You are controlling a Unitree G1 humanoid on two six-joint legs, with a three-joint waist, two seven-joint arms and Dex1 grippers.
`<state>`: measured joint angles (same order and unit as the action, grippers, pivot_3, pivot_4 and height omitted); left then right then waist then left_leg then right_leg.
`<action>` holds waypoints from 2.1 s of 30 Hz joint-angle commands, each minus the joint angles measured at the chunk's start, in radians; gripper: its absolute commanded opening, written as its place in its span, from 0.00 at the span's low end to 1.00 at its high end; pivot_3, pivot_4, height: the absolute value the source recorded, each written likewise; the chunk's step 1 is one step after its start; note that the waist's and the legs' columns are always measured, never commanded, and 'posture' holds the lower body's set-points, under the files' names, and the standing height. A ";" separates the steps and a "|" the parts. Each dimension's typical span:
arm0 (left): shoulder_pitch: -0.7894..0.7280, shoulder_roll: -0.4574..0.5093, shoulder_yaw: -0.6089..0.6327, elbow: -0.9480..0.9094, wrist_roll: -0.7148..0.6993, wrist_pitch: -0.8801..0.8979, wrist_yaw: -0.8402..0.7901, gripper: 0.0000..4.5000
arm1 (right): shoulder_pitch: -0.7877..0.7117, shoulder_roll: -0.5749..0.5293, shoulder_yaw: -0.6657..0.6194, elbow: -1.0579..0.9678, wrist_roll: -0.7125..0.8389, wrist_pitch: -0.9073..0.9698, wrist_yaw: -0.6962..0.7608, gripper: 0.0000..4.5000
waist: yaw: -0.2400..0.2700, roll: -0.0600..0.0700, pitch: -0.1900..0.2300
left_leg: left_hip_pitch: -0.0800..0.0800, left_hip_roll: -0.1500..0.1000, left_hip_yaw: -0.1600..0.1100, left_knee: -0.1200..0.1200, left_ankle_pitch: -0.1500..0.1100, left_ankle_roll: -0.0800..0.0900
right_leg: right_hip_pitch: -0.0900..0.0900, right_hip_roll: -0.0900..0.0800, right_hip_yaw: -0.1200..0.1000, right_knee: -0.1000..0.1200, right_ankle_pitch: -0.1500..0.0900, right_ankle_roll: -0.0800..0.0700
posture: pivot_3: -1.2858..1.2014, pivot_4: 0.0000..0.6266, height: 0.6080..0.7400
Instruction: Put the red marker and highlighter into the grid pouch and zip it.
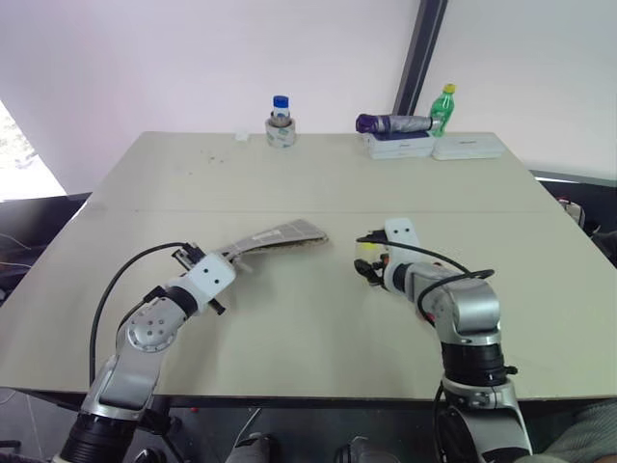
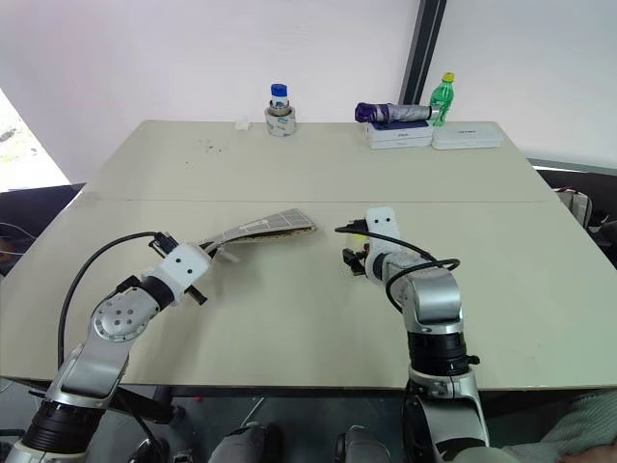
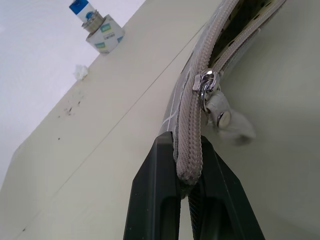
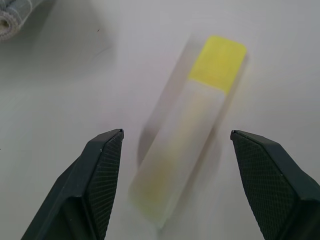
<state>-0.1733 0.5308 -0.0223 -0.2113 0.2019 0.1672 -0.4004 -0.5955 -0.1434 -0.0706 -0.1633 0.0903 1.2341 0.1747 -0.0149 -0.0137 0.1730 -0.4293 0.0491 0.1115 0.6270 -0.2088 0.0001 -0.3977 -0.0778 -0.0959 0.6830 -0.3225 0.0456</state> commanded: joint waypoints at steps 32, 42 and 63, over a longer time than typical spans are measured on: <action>-0.059 0.030 0.039 0.063 -0.035 -0.087 -0.008 0.00 | 0.070 -0.457 0.170 -0.123 0.200 -0.496 0.617 0.19 | 0.001 -0.001 0.001 | 0.000 0.001 0.000 -0.002 0.000 0.000 | -0.001 0.001 0.000 -0.001 -0.001 0.002 | 0.52 0.24 0.98; -0.062 0.013 0.012 0.026 -0.049 -0.102 -0.028 0.00 | 0.025 -0.395 0.276 -0.072 0.157 -0.503 0.579 0.19 | 0.005 -0.002 0.001 | -0.001 0.000 0.000 0.000 0.000 0.000 | 0.000 0.000 0.000 -0.001 -0.001 0.002 | 0.52 0.24 0.98; -0.035 0.074 -0.046 0.040 0.034 -0.244 -0.073 0.00 | -0.055 -0.368 0.262 0.002 0.151 -0.492 0.570 0.19 | 0.003 -0.002 0.001 | -0.001 0.000 0.000 -0.001 0.000 0.000 | -0.001 0.000 0.000 -0.001 -0.001 0.002 | 0.52 0.24 0.98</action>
<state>-0.2080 0.5920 -0.0699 -0.1534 0.2362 -0.0376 -0.4728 -0.6213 -0.4975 0.2246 -0.1616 0.2409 0.7545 0.7427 -0.0122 -0.0153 0.1742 -0.4299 0.0495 0.1115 0.6264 -0.2091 0.0006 -0.3982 -0.0777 -0.0960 0.6818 -0.3236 0.0476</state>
